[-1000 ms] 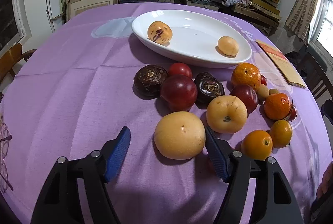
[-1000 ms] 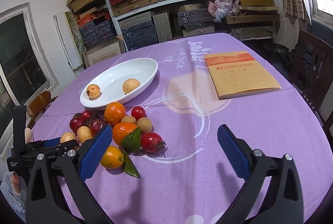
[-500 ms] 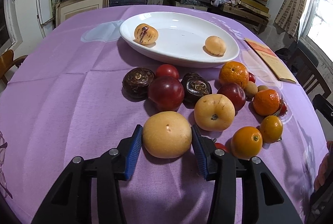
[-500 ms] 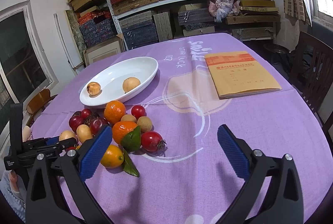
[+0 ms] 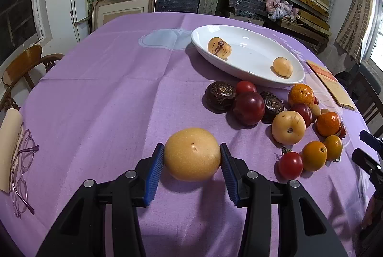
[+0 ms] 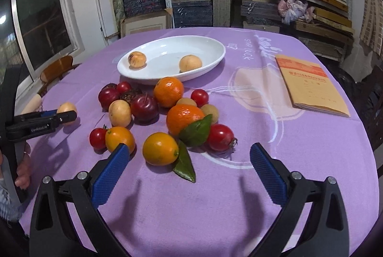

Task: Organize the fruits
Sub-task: 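Grasp the leafy orange with the right gripper while the left gripper lifts the pear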

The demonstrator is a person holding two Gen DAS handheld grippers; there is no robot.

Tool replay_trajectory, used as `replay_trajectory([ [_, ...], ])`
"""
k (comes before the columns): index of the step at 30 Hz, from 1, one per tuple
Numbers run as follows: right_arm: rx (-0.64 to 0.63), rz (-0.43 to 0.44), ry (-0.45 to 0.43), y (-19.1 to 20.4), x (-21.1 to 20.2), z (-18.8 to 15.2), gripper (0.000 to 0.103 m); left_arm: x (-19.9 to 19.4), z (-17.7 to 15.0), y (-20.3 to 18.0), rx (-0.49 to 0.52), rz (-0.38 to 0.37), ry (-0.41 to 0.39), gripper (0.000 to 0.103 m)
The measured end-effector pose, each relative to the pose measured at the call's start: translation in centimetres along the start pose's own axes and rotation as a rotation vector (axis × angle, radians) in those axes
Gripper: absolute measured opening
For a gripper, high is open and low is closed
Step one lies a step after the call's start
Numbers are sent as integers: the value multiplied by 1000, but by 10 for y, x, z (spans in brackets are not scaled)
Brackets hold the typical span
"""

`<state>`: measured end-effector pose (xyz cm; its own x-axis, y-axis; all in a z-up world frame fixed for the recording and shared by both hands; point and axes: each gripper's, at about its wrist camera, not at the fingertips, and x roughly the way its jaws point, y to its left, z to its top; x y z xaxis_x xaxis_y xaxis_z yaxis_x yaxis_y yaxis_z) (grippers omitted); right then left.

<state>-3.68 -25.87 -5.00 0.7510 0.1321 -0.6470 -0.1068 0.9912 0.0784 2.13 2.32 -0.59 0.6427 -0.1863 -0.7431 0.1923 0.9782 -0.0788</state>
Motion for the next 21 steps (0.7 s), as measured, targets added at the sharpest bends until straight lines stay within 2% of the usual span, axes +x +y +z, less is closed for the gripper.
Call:
replay_trajectory([
  [2,-5,6,28,4,7,1,94,-2,-1,-2,14,-3,-9,47],
  [6,-12,21,87,9,23,3,71,-2,-2,-5,33,-7,-14,47],
  [10,-23,8,100,14,30,4,70,-1,-3,-3,26,-21,-3,47],
  [14,-23,46,132,18,39,7,46,-1,-4,-3,27,-28,-2,47],
  [21,-38,73,140,23,43,4,39,1,-4,-6,37,-31,4,47],
])
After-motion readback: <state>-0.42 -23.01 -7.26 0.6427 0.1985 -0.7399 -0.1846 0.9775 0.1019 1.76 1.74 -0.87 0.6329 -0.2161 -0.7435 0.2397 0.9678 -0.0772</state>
